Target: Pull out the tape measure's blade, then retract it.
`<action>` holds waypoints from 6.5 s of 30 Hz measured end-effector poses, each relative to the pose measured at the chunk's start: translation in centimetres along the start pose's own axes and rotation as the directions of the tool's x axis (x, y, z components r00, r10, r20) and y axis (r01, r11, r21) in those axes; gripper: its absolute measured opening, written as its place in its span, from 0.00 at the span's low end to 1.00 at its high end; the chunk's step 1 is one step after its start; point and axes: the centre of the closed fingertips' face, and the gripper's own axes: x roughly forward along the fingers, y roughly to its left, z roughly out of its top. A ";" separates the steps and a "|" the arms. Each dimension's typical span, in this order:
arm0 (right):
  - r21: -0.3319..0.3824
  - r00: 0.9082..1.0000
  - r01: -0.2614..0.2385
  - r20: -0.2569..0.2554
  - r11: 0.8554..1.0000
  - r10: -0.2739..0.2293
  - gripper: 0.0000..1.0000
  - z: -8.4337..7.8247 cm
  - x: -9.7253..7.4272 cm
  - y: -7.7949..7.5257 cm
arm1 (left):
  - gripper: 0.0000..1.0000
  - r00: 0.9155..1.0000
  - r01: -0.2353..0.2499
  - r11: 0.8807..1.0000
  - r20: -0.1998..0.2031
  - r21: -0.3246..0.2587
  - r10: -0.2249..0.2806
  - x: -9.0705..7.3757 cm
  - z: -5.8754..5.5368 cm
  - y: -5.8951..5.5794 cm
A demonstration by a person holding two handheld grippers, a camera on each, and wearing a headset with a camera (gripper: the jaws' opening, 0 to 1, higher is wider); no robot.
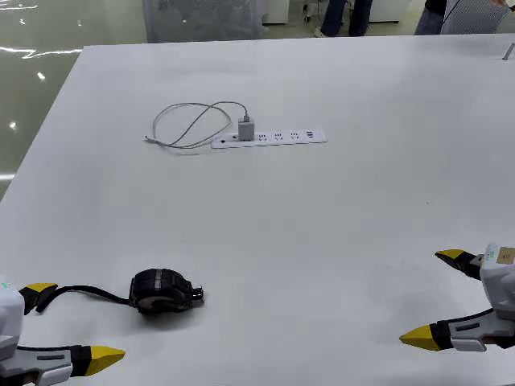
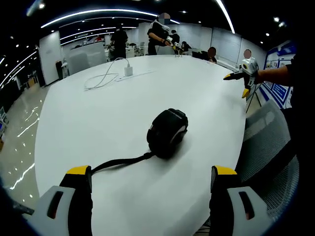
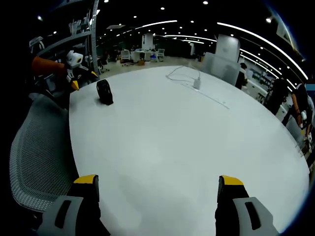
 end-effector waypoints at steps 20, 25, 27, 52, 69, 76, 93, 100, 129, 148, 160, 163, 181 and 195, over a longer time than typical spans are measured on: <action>-0.036 0.999 -0.040 -0.013 0.999 0.040 1.00 1.5 1.7 0.6 | 0.99 0.996 0.064 0.992 -0.067 0.104 -0.057 1.2 1.2 0.1; -0.057 0.999 -0.051 -0.012 0.997 0.050 1.00 2.3 2.0 0.6 | 0.99 0.996 0.080 0.986 -0.060 0.148 -0.072 1.7 2.8 0.2; -0.067 0.998 -0.057 -0.014 0.996 0.056 1.00 2.7 2.2 0.7 | 0.99 0.994 0.097 0.981 -0.070 0.165 -0.086 1.9 3.3 0.1; -0.160 0.994 -0.107 -0.025 0.981 0.105 1.00 5.7 4.2 0.8 | 0.94 0.957 0.281 0.884 -0.182 0.373 -0.227 4.4 5.9 -1.8; -0.236 0.988 -0.150 -0.012 0.960 0.152 1.00 9.2 6.3 2.6 | 0.96 0.933 0.343 0.833 -0.263 0.434 -0.247 6.5 5.6 -3.0; -0.241 0.984 -0.178 -0.012 0.954 0.180 1.00 10.4 7.7 3.5 | 0.89 0.932 0.344 0.823 -0.269 0.453 -0.242 6.9 5.8 -3.1; -0.281 0.967 -0.244 0.006 0.928 0.256 0.99 13.2 10.9 6.3 | 0.59 0.909 0.394 0.792 -0.324 0.467 -0.261 7.8 5.4 -4.7; -0.278 0.960 -0.266 0.014 0.923 0.281 0.99 13.9 11.8 7.6 | 0.48 0.895 0.417 0.770 -0.363 0.483 -0.258 7.9 4.6 -4.6; -0.319 0.929 -0.349 0.003 0.881 0.369 0.99 16.4 17.6 12.4 | 0.27 0.919 0.383 0.736 -0.312 0.559 -0.241 8.1 5.2 -4.8; -0.341 0.903 -0.424 -0.082 0.839 0.422 0.82 15.8 20.4 15.2 | 0.27 0.913 0.395 0.744 -0.320 0.539 -0.253 8.5 5.0 -4.5; -0.393 0.893 -0.440 -0.101 0.807 0.438 0.48 16.0 21.8 16.0 | 0.27 0.910 0.401 0.736 -0.331 0.546 -0.250 8.7 4.8 -4.5; -0.387 0.891 -0.445 -0.099 0.807 0.444 0.41 16.2 22.3 16.4 | 0.28 0.908 0.406 0.736 -0.333 0.541 -0.255 8.7 4.8 -4.5; -0.408 0.877 -0.472 -0.133 0.781 0.461 0.16 16.8 24.2 17.6 | 0.28 0.907 0.407 0.743 -0.329 0.531 -0.262 8.7 4.8 -4.6; -0.425 0.877 -0.474 -0.158 0.771 0.453 0.09 16.2 24.5 17.7 | 0.28 0.906 0.409 0.740 -0.332 0.534 -0.262 8.7 4.7 -4.6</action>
